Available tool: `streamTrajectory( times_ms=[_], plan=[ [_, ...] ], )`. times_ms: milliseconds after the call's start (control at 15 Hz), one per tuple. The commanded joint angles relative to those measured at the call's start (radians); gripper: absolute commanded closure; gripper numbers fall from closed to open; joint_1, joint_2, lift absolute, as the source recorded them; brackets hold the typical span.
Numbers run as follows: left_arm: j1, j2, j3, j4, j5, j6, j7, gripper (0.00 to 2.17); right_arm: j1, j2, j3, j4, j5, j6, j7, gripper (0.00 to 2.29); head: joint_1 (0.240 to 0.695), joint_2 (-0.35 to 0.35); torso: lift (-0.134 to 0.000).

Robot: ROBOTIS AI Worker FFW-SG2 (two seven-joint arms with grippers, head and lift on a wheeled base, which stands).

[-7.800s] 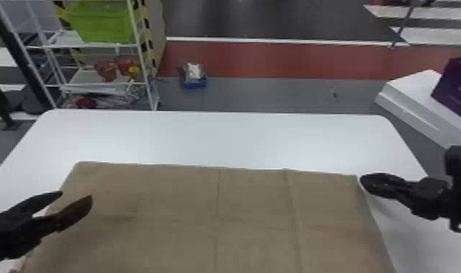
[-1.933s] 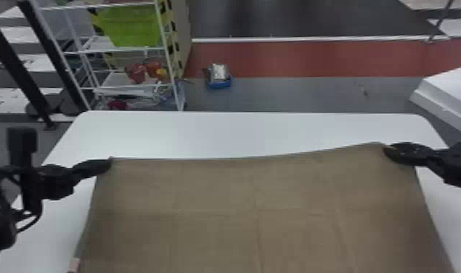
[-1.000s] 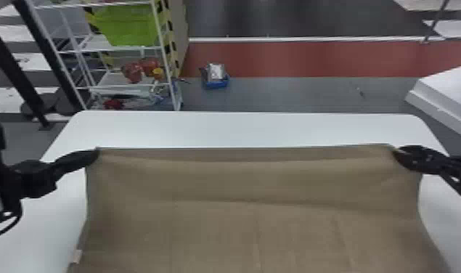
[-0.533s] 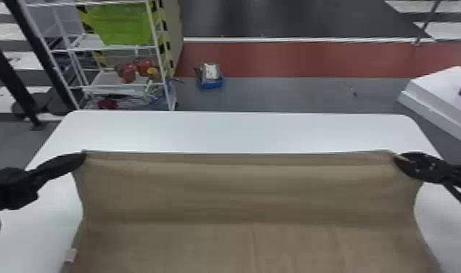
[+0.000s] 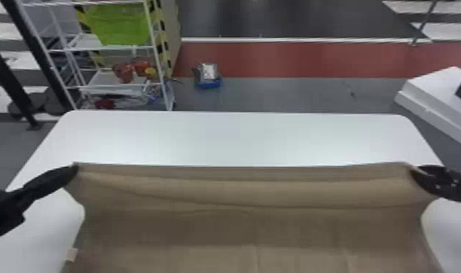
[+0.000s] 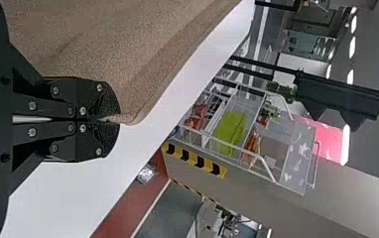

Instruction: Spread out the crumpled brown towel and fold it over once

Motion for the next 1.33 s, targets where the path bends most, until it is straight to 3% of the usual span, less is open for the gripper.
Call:
streamTrajectory(
  times_ms=[0, 267, 467, 800, 1067, 1267],
  plan=[
    [0.039, -0.023, 0.016, -0.035, 0.013, 0.0, -0.01, 1.45, 0.022, -0.002, -0.027, -0.009, -0.021, -0.003, 0.022, 1.35, 0.695, 0.003, -0.123],
    [0.1, -0.047, 0.043, -0.063, 0.043, -0.04, -0.022, 1.44, 0.069, -0.005, -0.026, -0.016, -0.038, -0.073, 0.038, 1.35, 0.695, -0.014, -0.123],
    [0.13, -0.07, 0.037, -0.061, 0.049, -0.08, -0.022, 1.44, 0.105, -0.003, 0.01, -0.019, -0.01, -0.144, 0.041, 1.35, 0.695, -0.008, -0.123],
    [0.165, -0.084, 0.013, -0.045, 0.057, -0.175, -0.019, 1.42, 0.158, -0.002, 0.011, -0.028, -0.01, -0.23, 0.039, 1.35, 0.695, 0.01, -0.123],
    [0.125, -0.075, -0.035, -0.028, 0.016, -0.175, 0.024, 1.43, 0.109, -0.003, 0.008, 0.004, 0.001, -0.205, 0.002, 1.35, 0.695, -0.004, -0.123],
    [0.076, -0.073, -0.061, 0.011, 0.0, -0.175, 0.053, 1.43, 0.062, 0.0, 0.013, 0.083, 0.007, -0.214, -0.074, 1.35, 0.695, -0.02, -0.123]
  ],
)
